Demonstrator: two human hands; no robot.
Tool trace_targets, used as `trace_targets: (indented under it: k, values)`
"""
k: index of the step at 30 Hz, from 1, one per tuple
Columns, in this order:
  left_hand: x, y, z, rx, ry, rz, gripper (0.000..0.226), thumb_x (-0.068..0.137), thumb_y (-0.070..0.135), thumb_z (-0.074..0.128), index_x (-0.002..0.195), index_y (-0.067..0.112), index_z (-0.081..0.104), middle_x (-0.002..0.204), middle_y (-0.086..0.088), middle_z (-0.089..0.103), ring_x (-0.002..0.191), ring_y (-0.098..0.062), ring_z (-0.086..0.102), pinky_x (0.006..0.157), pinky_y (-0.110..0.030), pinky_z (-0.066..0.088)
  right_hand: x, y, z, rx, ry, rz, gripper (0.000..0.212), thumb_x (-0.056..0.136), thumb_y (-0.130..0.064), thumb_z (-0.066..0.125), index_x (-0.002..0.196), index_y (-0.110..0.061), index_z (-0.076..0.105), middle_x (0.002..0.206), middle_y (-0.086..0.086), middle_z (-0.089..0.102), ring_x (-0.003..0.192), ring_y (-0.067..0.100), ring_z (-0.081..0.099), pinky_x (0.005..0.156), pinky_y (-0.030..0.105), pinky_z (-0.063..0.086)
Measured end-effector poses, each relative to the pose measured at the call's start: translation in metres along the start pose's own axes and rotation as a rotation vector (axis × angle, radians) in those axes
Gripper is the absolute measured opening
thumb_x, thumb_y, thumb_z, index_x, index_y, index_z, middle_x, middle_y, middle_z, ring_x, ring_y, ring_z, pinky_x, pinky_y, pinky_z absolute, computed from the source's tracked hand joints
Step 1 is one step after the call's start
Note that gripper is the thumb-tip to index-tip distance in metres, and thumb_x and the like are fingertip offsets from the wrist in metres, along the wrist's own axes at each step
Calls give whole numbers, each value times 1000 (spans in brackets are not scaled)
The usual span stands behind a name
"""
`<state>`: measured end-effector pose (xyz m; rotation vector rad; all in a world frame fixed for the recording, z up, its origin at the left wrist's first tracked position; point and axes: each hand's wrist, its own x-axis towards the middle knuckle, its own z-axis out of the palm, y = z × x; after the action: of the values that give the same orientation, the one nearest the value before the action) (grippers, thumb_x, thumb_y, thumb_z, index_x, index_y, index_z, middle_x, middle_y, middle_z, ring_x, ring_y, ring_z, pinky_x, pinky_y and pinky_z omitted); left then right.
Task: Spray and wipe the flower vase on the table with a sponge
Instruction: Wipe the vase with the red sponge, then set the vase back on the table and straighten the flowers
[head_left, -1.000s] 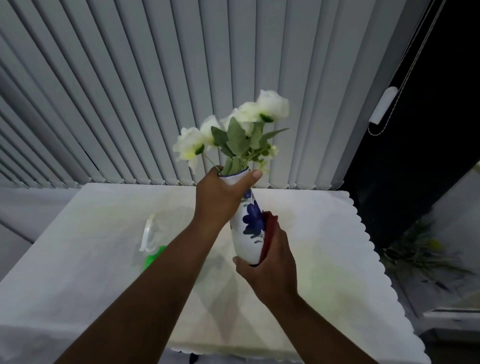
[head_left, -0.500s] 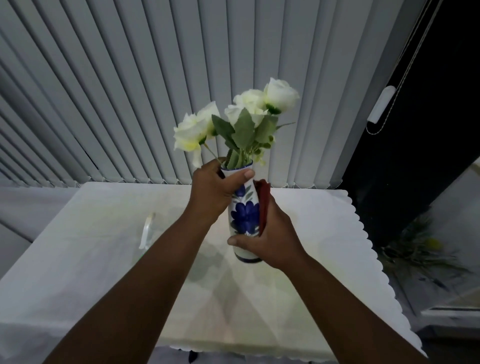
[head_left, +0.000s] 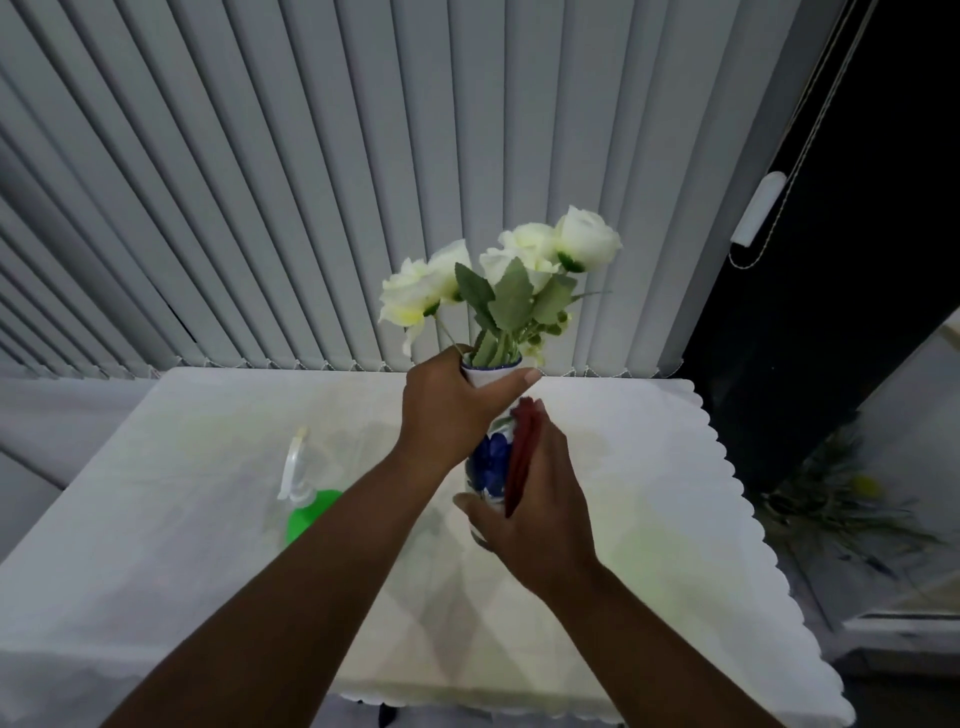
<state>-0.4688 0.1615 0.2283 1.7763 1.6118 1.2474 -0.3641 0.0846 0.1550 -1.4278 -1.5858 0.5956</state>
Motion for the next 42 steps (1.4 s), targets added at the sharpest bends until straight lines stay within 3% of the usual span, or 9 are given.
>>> trace_targets:
  k: [3, 6, 12, 16, 20, 27, 34, 39, 42]
  values:
    - [-5, -1, 2, -9, -13, -8, 55, 55, 78, 62, 79, 29, 68, 69, 19, 67, 70, 8, 62, 55, -5, 41, 22, -9, -10, 18, -16, -47, 97, 61, -65, 76, 141, -35, 29, 129, -21, 51, 113, -9, 49, 93, 6, 42]
    - [-1, 2, 0, -29, 3, 2, 55, 56, 77, 63, 82, 29, 69, 72, 17, 70, 71, 6, 64, 61, -9, 46, 38, -4, -20, 127, -138, 24, 80, 60, -58, 81, 125, -59, 34, 116, -31, 62, 105, -10, 60, 82, 13, 50]
    - [19, 3, -1, -17, 52, -27, 57, 61, 71, 68, 87, 20, 70, 78, 6, 72, 73, -5, 65, 64, -22, 51, 22, 26, -9, 222, -251, 99, 86, 61, -62, 82, 113, -84, 18, 108, -59, 47, 100, -33, 48, 60, -11, 37]
    - [28, -9, 3, 18, 90, -64, 51, 61, 73, 65, 80, 26, 63, 72, 13, 64, 69, -4, 61, 58, -18, 44, 5, 49, -1, 104, -278, 88, 62, 81, -69, 61, 130, -69, 23, 117, -46, 52, 101, -19, 57, 68, 0, 49]
    - [39, -28, 14, 48, 66, -101, 62, 62, 74, 65, 96, 22, 65, 87, 9, 67, 80, -9, 60, 67, -19, 41, -8, 85, -2, -94, -287, 96, 44, 102, -50, 33, 146, -43, 31, 131, -14, 58, 117, 3, 57, 98, 24, 48]
    - [60, -70, 42, 55, 45, -193, 81, 60, 77, 65, 115, 19, 56, 95, 10, 59, 84, -9, 54, 74, -22, 41, -27, 157, 8, -708, -284, 73, 52, 100, -31, 49, 145, -5, 44, 123, 13, 62, 99, 30, 64, 85, 39, 55]
    - [75, -117, 79, 40, 18, -312, 84, 55, 78, 65, 117, 21, 55, 100, 12, 58, 93, -9, 54, 83, -23, 36, -65, 218, 22, -1022, -375, 95, 47, 86, -26, 69, 124, -3, 57, 123, 24, 62, 87, 40, 63, 67, 48, 57]
    - [91, -145, 98, 52, -68, -262, 78, 56, 72, 71, 112, 19, 62, 106, 4, 70, 100, -18, 63, 94, -34, 48, -32, 215, 32, -835, -311, 119, 71, 94, -59, 36, 139, -6, 53, 139, 19, 56, 128, 42, 49, 103, 50, 46]
    - [98, -154, 107, 42, -88, -250, 77, 56, 71, 74, 112, 20, 64, 107, 2, 71, 102, -20, 64, 96, -38, 50, 32, 195, 53, -564, -283, 233, 78, 90, -66, 44, 148, -13, 40, 148, 10, 49, 137, 29, 42, 110, 37, 38]
